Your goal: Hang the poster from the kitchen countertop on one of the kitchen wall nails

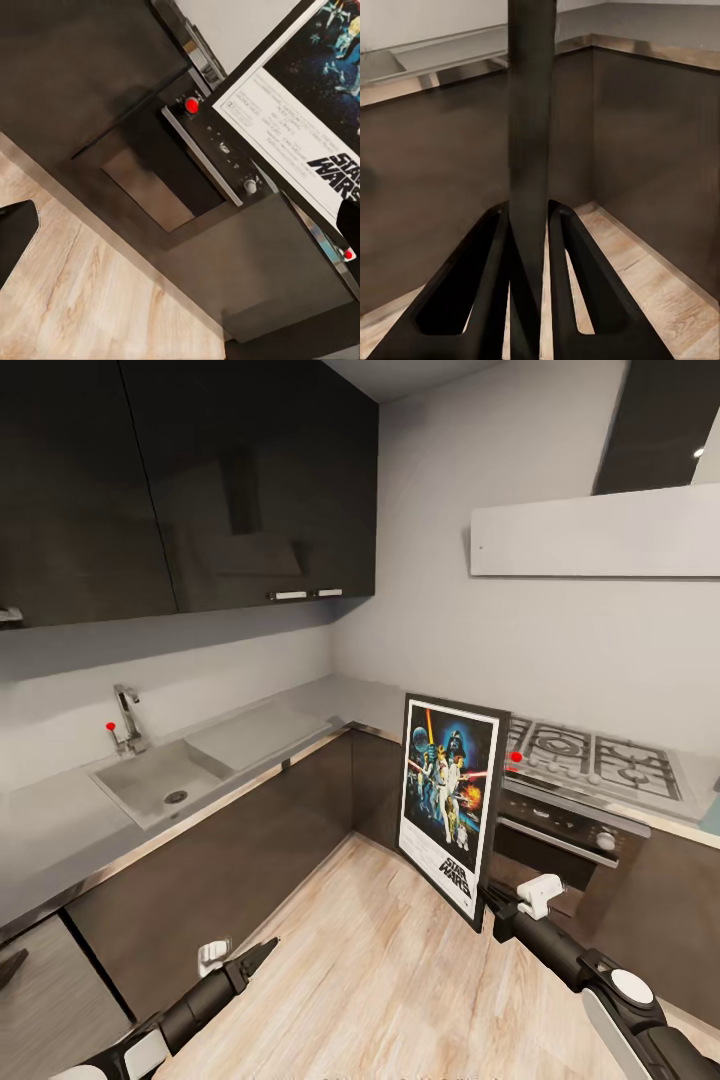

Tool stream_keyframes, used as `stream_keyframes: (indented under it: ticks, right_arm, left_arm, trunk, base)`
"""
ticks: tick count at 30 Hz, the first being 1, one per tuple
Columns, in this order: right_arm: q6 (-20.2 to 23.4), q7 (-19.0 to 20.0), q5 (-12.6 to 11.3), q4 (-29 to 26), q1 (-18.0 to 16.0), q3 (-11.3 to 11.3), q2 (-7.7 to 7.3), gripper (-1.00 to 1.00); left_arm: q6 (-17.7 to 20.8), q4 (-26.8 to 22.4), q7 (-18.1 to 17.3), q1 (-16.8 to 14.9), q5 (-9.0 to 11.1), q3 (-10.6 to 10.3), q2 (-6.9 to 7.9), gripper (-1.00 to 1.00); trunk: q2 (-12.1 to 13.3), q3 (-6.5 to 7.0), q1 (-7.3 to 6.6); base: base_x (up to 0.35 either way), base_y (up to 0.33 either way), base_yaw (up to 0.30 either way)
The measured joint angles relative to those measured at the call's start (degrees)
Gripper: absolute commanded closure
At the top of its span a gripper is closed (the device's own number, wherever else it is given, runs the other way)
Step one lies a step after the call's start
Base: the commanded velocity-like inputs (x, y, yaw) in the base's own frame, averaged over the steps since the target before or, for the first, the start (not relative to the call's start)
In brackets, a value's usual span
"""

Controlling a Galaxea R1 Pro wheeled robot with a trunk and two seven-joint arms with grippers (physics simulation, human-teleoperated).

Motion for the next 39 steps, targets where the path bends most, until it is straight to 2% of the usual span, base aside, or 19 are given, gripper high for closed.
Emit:
stream_keyframes:
  ticks: [14,32,39]
  right_arm:
    - [0.07,-0.02,0.06,-0.06,0.00,0.00,0.00,1.00]
    - [0.06,-0.02,0.10,-0.06,0.00,0.00,0.00,1.00]
    - [0.04,-0.02,0.14,-0.06,0.00,0.00,0.03,1.00]
  left_arm:
    - [-0.06,0.08,0.01,0.01,0.02,0.00,0.00,-1.00]
    - [-0.06,0.23,0.01,0.01,0.02,0.06,0.00,-1.00]
    - [-0.06,0.26,0.01,0.01,0.02,0.06,0.00,-1.00]
  trunk:
    - [0.01,0.00,0.00]
    - [0.01,0.00,0.01]
    - [0.01,0.00,-0.02]
  base:
    - [-0.158,0.040,0.277]
    - [-0.319,0.000,0.290]
    - [-0.077,0.002,0.248]
